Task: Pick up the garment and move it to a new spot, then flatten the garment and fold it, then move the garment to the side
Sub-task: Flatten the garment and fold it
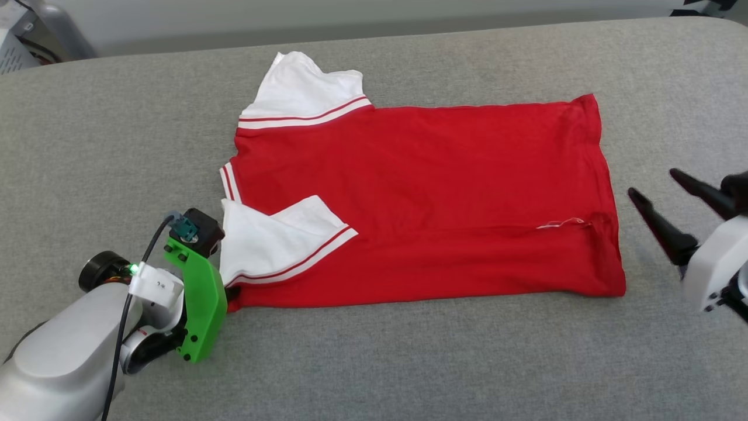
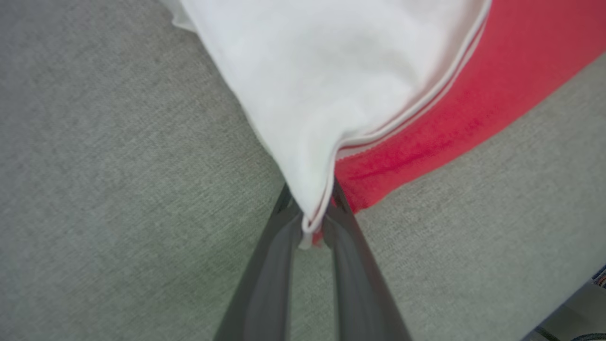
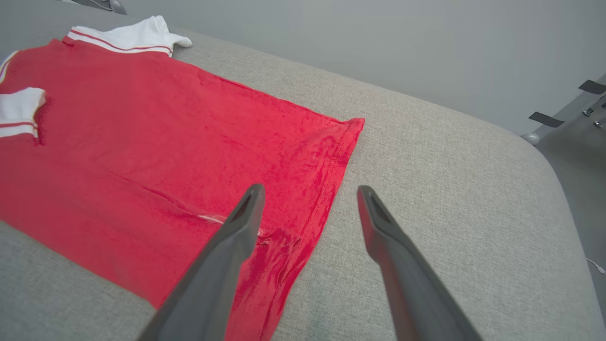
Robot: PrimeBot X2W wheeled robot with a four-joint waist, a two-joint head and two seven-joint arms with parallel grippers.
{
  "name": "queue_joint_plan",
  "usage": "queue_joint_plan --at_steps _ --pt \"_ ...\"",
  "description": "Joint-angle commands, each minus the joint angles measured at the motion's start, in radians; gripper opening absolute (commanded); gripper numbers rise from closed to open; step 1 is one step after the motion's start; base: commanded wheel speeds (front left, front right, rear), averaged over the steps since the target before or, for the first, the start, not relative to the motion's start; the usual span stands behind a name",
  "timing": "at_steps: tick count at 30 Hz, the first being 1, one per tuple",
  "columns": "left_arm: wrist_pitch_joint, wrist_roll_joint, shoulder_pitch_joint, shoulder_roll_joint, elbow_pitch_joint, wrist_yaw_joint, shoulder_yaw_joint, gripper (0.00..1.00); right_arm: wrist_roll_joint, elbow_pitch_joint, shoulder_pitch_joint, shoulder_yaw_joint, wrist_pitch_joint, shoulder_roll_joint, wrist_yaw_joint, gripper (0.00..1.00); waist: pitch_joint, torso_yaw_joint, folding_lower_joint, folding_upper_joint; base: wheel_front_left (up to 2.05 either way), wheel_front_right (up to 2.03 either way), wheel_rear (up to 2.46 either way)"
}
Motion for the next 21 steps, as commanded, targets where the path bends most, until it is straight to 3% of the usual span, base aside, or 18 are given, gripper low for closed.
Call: queue_joint_plan --at_steps 1,5,9,14,21 --pt "-0.018 -0.009 0.002 0.002 -0.008 0.003 -0.011 0.00 0.022 -0.014 -0.025 0.006 0.046 -0.027 -0.001 1.00 -0.007 0.011 0.0000 0.0000 0.00 0.00 0.00" --pt "-0.064 0.000 -0.014 0.017 -0.058 0.003 -0.027 0.00 0.095 -0.070 -0.063 0.033 0.236 -0.120 -0.001 1.00 -0.002 0.025 0.0000 0.0000 0.00 0.00 0.00" --pt "-0.091 0.014 -0.033 0.024 -0.090 0.003 -0.037 0.00 0.149 -0.105 -0.085 0.052 0.363 -0.159 -0.001 1.00 0.011 0.036 0.0000 0.0000 0.00 0.00 0.00" --pt "-0.107 0.033 -0.061 0.024 -0.116 0.003 -0.057 0.00 0.218 -0.092 -0.078 0.095 0.513 -0.154 -0.001 1.00 0.034 0.049 0.0000 0.0000 0.00 0.00 0.00" --pt "-0.137 0.045 -0.096 0.025 -0.117 0.003 -0.060 0.00 0.195 0.002 -0.062 0.150 0.536 -0.094 -0.001 1.00 0.073 0.058 0.0000 0.0000 0.00 0.00 0.00"
